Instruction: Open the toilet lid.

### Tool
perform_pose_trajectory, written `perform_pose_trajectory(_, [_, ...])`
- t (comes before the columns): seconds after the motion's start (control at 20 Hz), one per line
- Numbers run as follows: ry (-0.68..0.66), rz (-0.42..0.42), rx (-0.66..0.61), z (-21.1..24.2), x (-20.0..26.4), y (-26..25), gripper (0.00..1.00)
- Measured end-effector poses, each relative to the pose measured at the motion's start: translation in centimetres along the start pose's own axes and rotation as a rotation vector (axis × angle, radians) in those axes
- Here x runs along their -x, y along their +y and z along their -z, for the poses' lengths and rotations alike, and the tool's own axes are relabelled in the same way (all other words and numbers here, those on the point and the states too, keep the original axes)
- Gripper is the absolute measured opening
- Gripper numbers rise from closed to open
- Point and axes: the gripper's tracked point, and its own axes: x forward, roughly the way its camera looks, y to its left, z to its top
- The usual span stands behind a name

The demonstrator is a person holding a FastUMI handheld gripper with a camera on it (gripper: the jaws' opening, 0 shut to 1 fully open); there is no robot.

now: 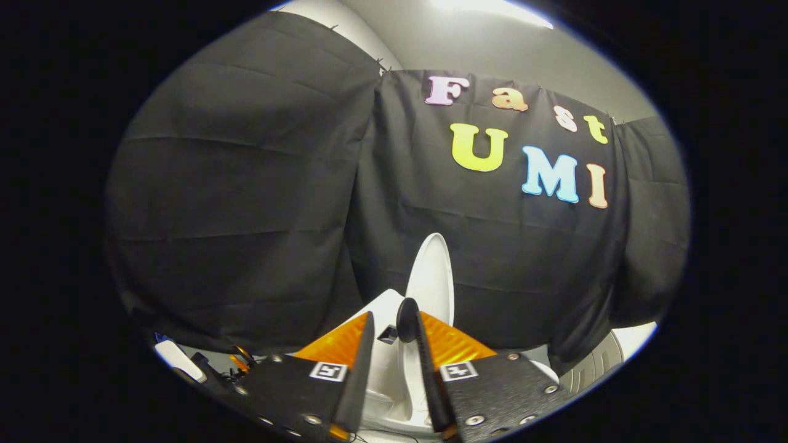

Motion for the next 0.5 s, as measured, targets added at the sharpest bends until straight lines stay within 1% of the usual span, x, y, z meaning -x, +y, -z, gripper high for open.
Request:
perform_pose_trajectory(0.15, [-0.089,-0.044,-0.078,-2.2,2.3,-1.4,0.9])
perform_pose_trajectory(0.2, [-0.124,-0.05,-0.105,-3.2,3.2,-2.5,0.95])
perform_pose_trajectory(0.35, [-0.198,-0.019,-0.146,-5.4,4.5,-7.5,0.95])
perform_pose_trajectory(0.5, [-0.227,0.007,-0.19,-6.2,4.6,-12.5,0.95])
